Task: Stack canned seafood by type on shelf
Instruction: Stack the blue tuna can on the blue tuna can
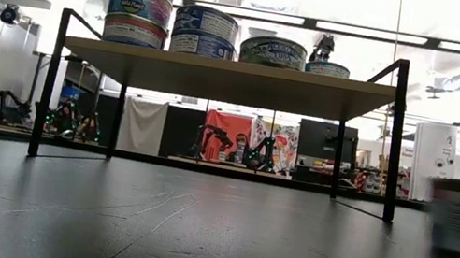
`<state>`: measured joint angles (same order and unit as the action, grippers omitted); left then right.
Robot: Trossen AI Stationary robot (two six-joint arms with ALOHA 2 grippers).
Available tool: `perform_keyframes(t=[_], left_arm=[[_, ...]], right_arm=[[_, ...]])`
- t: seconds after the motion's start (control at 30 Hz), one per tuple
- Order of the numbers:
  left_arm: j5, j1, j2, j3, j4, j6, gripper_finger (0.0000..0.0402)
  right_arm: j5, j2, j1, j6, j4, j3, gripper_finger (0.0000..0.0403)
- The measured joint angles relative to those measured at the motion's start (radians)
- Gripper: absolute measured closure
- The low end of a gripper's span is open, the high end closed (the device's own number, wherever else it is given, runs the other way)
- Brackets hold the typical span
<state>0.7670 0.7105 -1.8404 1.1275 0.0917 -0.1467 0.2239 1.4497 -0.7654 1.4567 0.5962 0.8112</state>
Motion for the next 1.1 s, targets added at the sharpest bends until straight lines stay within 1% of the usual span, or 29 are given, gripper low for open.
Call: perform_keyframes(t=[0.1,0.2,0.27,0.33,0.5,0.57,0.63,0.7,0.77,0.97,1.1], left_arm=[[0.000,-0.001,0.000,0.000,0.008,-0.017,0.0271],[0.000,-0.002,0.000,0.000,0.027,-0.022,0.0271],[0.000,-0.002,-0.002,0.000,0.043,-0.023,0.0271],[0.000,-0.003,-0.011,0.000,0.052,-0.024,0.0271],[0.000,-0.017,-0.064,0.002,0.114,-0.047,0.0271],[0.002,-0.024,-0.099,0.017,0.138,-0.030,0.0271],[0.035,-0.031,-0.133,0.036,0.137,0.006,0.0271],[0.083,-0.041,-0.164,0.059,0.141,0.027,0.0271],[0.110,-0.056,-0.197,0.086,0.143,0.033,0.0271],[0.103,-0.087,-0.279,0.136,0.131,0.030,0.0271],[0.073,-0.090,-0.296,0.165,0.131,0.040,0.0271]], right_arm=[[0.059,0.034,0.024,-0.114,-0.187,0.000,0.0390],[0.105,0.072,0.058,-0.298,-0.368,0.000,0.0390],[0.123,0.086,0.078,-0.394,-0.448,0.002,0.0390],[0.118,0.082,0.089,-0.422,-0.429,0.011,0.0390],[0.121,0.038,0.076,-0.371,-0.238,0.023,0.0390],[0.146,0.031,0.069,-0.347,-0.187,0.022,0.0390],[0.196,0.031,0.059,-0.337,-0.155,0.021,0.0390],[0.243,0.035,0.056,-0.342,-0.158,0.021,0.0390],[0.274,0.041,0.054,-0.358,-0.159,0.020,0.0390],[0.350,0.041,0.054,-0.390,-0.161,0.019,0.0390],[0.356,0.050,0.054,-0.395,-0.164,0.019,0.0390]])
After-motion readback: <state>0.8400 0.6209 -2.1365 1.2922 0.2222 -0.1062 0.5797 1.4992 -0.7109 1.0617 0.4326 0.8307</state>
